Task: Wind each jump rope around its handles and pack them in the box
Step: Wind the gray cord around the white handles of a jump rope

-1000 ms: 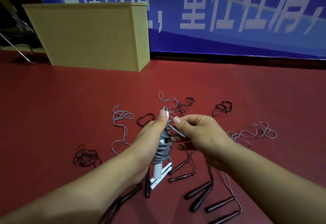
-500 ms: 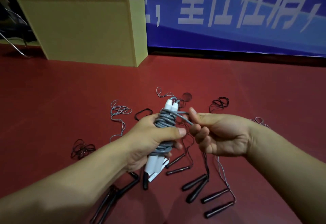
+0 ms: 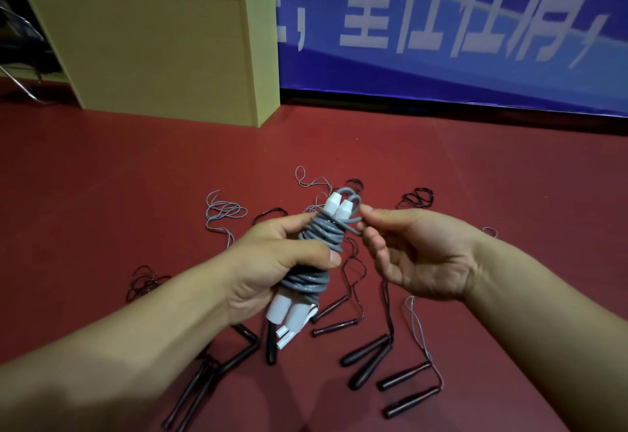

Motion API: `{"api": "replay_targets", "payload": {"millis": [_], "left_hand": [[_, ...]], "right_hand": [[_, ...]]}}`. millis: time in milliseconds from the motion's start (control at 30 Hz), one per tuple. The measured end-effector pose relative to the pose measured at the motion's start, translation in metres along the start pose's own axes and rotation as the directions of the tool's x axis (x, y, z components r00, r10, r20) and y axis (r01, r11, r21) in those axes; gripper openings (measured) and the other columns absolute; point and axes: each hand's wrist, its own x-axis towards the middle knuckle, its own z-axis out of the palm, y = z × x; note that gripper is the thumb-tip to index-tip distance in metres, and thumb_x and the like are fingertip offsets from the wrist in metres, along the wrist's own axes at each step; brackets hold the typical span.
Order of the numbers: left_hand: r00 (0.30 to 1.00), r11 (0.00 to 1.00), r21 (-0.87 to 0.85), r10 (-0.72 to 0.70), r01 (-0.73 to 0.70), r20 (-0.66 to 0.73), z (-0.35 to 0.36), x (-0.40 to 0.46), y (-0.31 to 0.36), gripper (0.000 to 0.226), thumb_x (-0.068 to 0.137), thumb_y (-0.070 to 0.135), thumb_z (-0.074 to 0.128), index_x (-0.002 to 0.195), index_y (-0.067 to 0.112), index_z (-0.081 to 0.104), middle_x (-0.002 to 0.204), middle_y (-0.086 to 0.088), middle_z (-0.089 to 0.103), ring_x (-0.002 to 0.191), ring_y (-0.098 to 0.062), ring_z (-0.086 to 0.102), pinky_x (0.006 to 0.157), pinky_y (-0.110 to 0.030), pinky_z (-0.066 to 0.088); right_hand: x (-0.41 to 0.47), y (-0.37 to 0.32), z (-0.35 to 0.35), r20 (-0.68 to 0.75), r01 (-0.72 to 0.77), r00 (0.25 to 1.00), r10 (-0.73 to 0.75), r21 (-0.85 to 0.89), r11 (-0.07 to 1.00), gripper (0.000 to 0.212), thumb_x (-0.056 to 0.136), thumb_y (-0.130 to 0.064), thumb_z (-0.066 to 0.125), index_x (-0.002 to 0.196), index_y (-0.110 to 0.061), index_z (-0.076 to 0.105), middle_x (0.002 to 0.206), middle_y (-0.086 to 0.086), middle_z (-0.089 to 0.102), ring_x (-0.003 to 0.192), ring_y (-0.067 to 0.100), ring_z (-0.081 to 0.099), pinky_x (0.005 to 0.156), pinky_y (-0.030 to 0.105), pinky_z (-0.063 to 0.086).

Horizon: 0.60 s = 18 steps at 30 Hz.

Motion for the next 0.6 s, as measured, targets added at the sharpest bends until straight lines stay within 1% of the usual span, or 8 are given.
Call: {"api": "replay_targets", "payload": {"millis": [67,133,200,300,367,467,533,600], "left_hand": [[1.0,0.999,0.045,-0.003,0.004,-0.008,0.0,0.001,0.0,0.041,0.058,0.005,0.071,0.098,0.01,0.075,0.087,-0.01,0.065,0.081,-0.021,0.055,0.068,-0.025,0.046],[1.0,0.997,0.073,-0.029,0.029,-0.001,0.001,0.002,0.0,0.047,0.058,0.007,0.07,0.105,0.007,0.071,0.091,-0.008,0.068,0.079,-0.016,0.058,0.068,-0.024,0.045],[0.999,0.996,0.072,-0.046,0.045,0.016,-0.001,0.003,-0.001,0.056,0.06,0.008,0.071,0.116,0.007,0.066,0.096,-0.007,0.072,0.078,-0.014,0.064,0.07,-0.023,0.049],[0.999,0.998,0.058,-0.028,0.026,0.02,-0.003,0.002,-0.003,0.056,0.062,0.009,0.077,0.116,0.01,0.065,0.104,-0.011,0.072,0.091,-0.018,0.067,0.085,-0.028,0.051],[1.0,0.999,0.026,-0.019,0.019,-0.001,-0.003,0.001,-0.003,0.056,0.062,0.005,0.085,0.115,0.009,0.067,0.104,-0.012,0.071,0.092,-0.018,0.066,0.089,-0.03,0.05],[1.0,0.999,-0.031,-0.015,0.015,0.012,-0.004,0.001,-0.002,0.048,0.066,0.007,0.075,0.113,0.01,0.07,0.113,-0.017,0.07,0.096,-0.021,0.065,0.089,-0.034,0.051],[0.999,1.0,0.0,0.005,-0.005,0.035,-0.002,0.0,-0.002,0.042,0.071,0.009,0.071,0.113,0.016,0.071,0.116,-0.015,0.07,0.097,-0.021,0.066,0.088,-0.039,0.05],[0.999,0.998,0.052,0.032,-0.033,0.028,0.001,0.0,-0.004,0.037,0.08,0.005,0.067,0.113,0.02,0.069,0.111,-0.008,0.073,0.094,-0.018,0.066,0.084,-0.039,0.05]], "right_hand": [[-0.001,0.001,0.001,-0.008,0.071,0.997,-0.071,-0.031,0.997,0.008,0.083,-0.015,0.065,0.078,-0.009,0.065,0.056,0.0,0.059,0.044,0.005,0.055,0.044,0.015,0.05],[0.0,0.004,0.001,-0.021,0.171,0.985,-0.174,-0.112,0.979,0.011,0.092,-0.008,0.058,0.084,-0.008,0.065,0.059,0.003,0.061,0.049,0.008,0.057,0.049,0.018,0.053],[-0.001,0.006,0.002,-0.026,0.281,0.957,-0.291,-0.19,0.941,0.011,0.093,-0.002,0.056,0.095,-0.005,0.066,0.064,0.006,0.063,0.053,0.012,0.06,0.054,0.021,0.055],[0.001,0.009,0.003,-0.046,0.404,0.906,-0.42,-0.192,0.894,0.023,0.091,0.002,0.059,0.113,-0.003,0.055,0.066,0.011,0.064,0.056,0.017,0.062,0.055,0.025,0.056],[0.001,0.011,0.004,-0.066,0.472,0.867,-0.495,-0.215,0.855,0.023,0.09,0.003,0.061,0.111,0.0,0.053,0.065,0.013,0.065,0.056,0.018,0.064,0.054,0.025,0.057],[-0.001,0.014,0.009,-0.069,0.561,0.79,-0.609,-0.316,0.765,0.012,0.089,0.004,0.063,0.099,0.001,0.057,0.067,0.017,0.067,0.058,0.019,0.068,0.054,0.024,0.056],[0.0,0.017,0.012,-0.09,0.597,0.743,-0.663,-0.358,0.718,0.01,0.088,0.005,0.064,0.093,-0.001,0.058,0.067,0.017,0.068,0.058,0.018,0.069,0.056,0.026,0.058],[0.003,0.022,0.015,-0.107,0.611,0.704,-0.702,-0.413,0.676,0.012,0.086,0.005,0.066,0.089,-0.005,0.06,0.062,0.011,0.068,0.057,0.017,0.069,0.061,0.03,0.059]]}}
